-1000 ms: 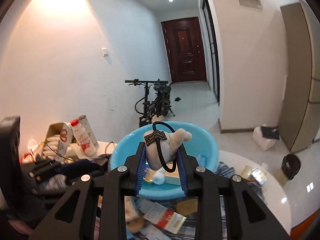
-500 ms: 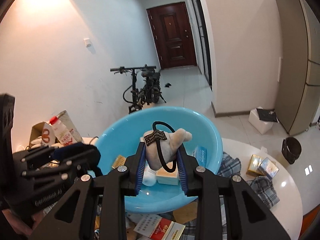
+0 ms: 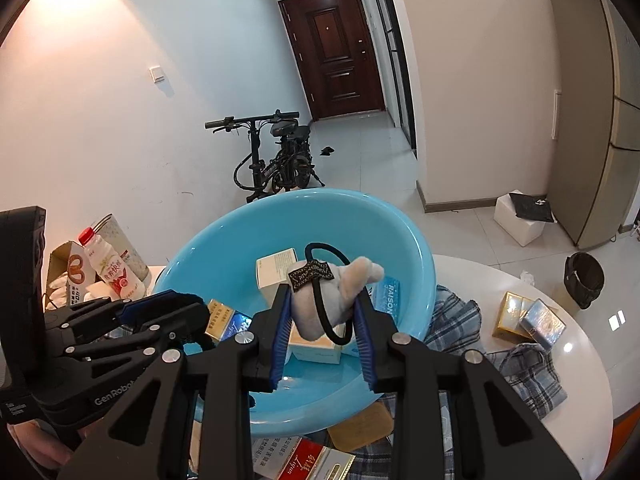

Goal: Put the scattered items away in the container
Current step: 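Carry both held items up and over the light-blue basin, then open the left tool to drop the black fluffy item into the basin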

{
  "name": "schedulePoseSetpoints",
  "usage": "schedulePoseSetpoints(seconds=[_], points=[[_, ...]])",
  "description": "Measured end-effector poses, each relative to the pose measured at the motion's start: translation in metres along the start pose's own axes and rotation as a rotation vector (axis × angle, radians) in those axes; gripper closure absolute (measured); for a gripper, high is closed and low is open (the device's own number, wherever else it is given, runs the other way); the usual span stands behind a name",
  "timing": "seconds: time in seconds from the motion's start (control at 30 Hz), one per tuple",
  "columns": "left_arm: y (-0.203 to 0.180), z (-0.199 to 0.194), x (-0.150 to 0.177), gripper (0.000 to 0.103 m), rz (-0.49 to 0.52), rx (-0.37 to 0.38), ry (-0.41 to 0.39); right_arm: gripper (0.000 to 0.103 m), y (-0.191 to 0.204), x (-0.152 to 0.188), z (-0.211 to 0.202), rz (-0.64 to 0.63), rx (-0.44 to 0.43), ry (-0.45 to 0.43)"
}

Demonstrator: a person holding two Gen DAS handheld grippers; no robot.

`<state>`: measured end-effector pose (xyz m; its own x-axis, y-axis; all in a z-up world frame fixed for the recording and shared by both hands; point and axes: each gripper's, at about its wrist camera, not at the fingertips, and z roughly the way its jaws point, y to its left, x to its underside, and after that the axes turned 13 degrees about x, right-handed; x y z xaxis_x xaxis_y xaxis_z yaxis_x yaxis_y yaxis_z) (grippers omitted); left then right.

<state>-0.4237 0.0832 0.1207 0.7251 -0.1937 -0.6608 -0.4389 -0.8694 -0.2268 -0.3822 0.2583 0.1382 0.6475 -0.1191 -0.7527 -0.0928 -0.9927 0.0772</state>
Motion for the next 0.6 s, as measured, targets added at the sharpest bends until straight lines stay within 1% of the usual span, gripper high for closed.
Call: schedulePoseSetpoints(seconds=[0.27,0.33,0.4,0.47,0.6], points=[[0.003,0.000,-0.001,0.067,-0.012,-0.001,-0.015,0.075,0.011,0.000,0.001,-0.025,-0.010,0.001],[0.008,-0.001,-0.002,0.067,-0.035,-0.002,-0.044,0.075,0.013,0.000,0.001,-0.031,-0.010,0.003],[0.016,-0.003,-0.003,0.065,-0.079,-0.007,-0.080,0.075,0.015,0.001,0.002,-0.037,-0.007,0.004],[0.023,-0.003,-0.003,0.064,-0.109,0.004,-0.092,0.075,0.018,0.002,0.002,-0.047,-0.004,0.003],[0.029,-0.009,-0.005,0.064,-0.128,0.019,-0.115,0.075,0.018,0.003,0.001,-0.044,0.005,0.000]])
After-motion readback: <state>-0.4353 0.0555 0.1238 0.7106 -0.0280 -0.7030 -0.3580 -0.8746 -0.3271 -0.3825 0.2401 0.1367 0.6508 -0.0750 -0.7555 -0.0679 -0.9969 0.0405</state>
